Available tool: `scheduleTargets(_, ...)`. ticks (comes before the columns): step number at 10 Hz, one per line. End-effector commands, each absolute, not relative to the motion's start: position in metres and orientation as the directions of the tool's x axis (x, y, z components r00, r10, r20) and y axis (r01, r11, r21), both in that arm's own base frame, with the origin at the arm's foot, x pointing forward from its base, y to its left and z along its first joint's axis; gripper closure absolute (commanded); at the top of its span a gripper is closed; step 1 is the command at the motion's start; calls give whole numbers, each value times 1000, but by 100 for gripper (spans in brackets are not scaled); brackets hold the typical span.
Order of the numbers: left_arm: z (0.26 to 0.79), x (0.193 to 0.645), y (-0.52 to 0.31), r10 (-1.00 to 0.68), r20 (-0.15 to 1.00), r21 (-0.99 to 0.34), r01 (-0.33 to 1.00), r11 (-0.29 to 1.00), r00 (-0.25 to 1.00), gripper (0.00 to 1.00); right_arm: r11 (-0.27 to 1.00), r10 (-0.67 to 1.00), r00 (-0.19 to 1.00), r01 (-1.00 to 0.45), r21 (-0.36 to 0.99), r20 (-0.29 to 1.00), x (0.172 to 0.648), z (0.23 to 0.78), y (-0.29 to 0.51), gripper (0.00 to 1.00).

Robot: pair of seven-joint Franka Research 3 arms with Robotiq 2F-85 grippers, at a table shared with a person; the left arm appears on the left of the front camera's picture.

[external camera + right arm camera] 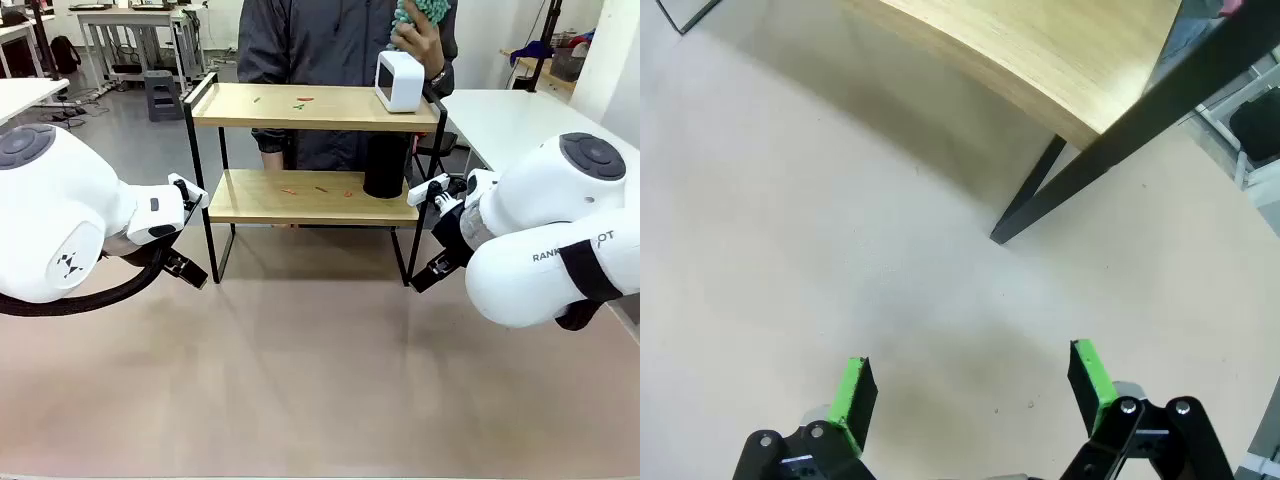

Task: Clean the shelf.
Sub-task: Pick up the Duster from the human.

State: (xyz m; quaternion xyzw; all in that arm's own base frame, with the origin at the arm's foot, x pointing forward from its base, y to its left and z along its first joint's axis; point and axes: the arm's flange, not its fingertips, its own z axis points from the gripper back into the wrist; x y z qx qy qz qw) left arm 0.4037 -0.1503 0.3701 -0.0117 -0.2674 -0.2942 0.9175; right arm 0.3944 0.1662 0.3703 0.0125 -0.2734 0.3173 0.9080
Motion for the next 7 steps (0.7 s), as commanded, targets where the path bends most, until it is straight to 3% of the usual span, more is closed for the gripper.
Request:
scheduleTargets(1,370,404,-150,-534,498,136,546,826,684,0,798,569,649,-583,-151,505,394,370,166,0)
scheduleTargets(7,370,404,-150,-534,498,136,546,826,684,0,798,569,649,-583,-151,505,394,370,166,0)
